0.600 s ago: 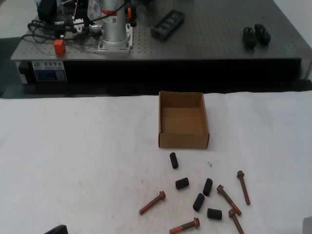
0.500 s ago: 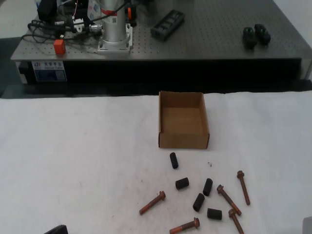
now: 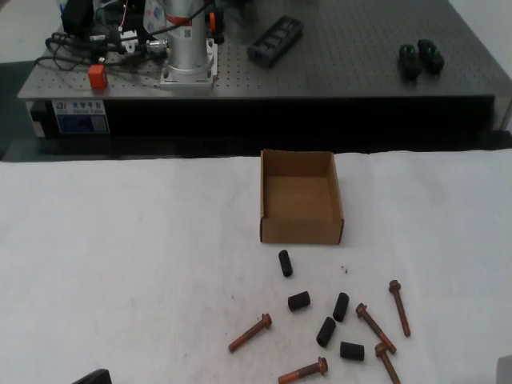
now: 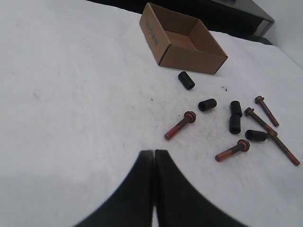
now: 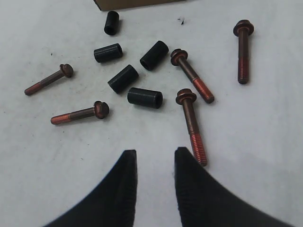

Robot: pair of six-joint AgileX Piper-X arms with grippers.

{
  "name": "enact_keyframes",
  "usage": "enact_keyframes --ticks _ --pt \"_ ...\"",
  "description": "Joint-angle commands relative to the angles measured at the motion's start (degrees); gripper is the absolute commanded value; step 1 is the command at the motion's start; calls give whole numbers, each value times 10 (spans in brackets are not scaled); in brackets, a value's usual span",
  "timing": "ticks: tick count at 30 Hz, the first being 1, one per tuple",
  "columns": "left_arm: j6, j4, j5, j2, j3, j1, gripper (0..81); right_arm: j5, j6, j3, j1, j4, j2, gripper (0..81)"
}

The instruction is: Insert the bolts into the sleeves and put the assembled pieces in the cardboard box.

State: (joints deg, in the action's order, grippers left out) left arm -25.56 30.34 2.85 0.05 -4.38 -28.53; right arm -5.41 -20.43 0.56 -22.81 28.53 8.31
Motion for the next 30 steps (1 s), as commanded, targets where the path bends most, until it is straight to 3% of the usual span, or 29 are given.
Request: enact_keyframes --ticks 1,19,22,24,27,29,30 --pt "-6 -4 0 -1 -1 1 6 0 -1 -6 -1 -2 -5 216" --pt "-6 -4 0 -1 -1 1 6 0 -4 -6 -1 -35 -5 216" --pt "-21 -23 26 -1 -1 1 6 34 -4 -6 -1 -60 -5 216" --pt "-23 -54 69 -1 -1 1 78 49 -5 -6 -1 -70 3 216" --pt "-23 -87 88 -1 -1 1 287 47 -6 -14 -1 -53 50 221" --pt "-23 -92 87 9 -1 1 356 40 -5 -29 -1 -57 101 239" --pt "-23 -93 87 16 -1 1 354 33 -1 -39 -1 -62 133 256"
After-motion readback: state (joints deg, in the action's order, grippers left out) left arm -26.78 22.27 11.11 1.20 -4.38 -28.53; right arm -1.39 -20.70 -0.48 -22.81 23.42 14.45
